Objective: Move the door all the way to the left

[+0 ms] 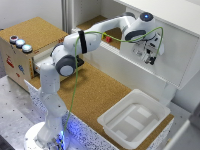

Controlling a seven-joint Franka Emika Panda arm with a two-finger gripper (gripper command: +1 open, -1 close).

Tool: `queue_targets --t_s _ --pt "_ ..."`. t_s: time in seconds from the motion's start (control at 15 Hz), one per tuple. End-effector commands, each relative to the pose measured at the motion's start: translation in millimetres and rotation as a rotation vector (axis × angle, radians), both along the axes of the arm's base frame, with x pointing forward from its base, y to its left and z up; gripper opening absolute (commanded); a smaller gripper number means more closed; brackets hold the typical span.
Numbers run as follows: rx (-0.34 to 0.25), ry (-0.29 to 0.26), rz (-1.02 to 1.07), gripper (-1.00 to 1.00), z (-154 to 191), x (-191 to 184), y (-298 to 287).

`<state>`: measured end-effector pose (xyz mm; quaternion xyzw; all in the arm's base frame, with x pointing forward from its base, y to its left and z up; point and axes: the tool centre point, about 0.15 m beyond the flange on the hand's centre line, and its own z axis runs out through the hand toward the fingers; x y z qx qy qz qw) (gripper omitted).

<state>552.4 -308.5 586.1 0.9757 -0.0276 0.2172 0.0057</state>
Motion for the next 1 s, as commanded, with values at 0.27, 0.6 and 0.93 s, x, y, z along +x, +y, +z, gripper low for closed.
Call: queue_targets --t_s 0.27,0.6,0.93 --pt "0.093 0.139 0.0 -1.0 -12 25 58" --pt "0.103 0.143 -0.015 -1.0 -14 18 96" --pt "0.07 0.127 -0.066 -1.0 -18 12 144"
